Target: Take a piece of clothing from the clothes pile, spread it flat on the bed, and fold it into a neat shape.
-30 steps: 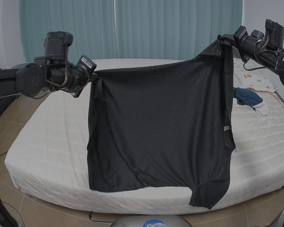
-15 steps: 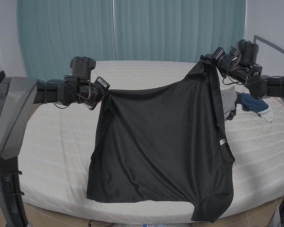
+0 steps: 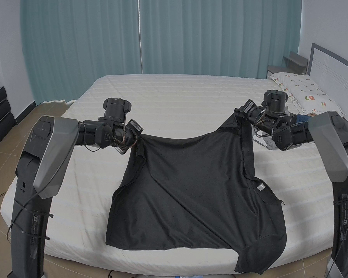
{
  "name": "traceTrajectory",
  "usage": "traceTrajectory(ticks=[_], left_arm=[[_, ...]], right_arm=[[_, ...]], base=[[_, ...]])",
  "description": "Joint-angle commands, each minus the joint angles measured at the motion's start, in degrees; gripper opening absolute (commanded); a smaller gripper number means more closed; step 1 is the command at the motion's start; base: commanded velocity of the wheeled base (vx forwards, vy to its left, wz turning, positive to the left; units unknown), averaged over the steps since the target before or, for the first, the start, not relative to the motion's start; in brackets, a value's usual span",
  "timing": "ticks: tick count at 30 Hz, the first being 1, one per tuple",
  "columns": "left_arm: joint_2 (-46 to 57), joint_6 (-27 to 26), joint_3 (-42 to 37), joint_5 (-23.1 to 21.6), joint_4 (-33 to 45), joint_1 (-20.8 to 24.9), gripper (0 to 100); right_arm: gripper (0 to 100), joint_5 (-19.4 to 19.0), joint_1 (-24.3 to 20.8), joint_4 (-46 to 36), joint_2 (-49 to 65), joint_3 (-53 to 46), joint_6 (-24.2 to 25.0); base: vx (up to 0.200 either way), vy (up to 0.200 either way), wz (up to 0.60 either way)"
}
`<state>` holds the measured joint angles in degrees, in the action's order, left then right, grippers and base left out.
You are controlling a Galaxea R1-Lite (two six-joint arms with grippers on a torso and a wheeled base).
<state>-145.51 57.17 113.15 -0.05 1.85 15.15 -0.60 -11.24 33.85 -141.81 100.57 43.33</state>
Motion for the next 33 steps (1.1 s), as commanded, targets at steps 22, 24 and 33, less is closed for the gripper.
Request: traceTrajectory(ticks=[22,24,33], left_arm=[[-3.64,4.79,1.44,-1.27,0.70,-6.19,100],[-3.47,5.05,1.44,-1.27,2.10,-6.63,100],[-2.50,5.23,1.37,-2.15,5.44,-6.72,100]], right_arm=[[100,5.78,5.79,-0.28,-6.72,2.70,-3.34],[100,5.78,5.97,-0.54,-6.28,1.82,-3.42],[100,-0.02,6.49,-0.45,1.36,-12.68,-2.37]], base=[[0.000,0.000,0.00],[0.000,0.000,0.00],[0.000,0.000,0.00]])
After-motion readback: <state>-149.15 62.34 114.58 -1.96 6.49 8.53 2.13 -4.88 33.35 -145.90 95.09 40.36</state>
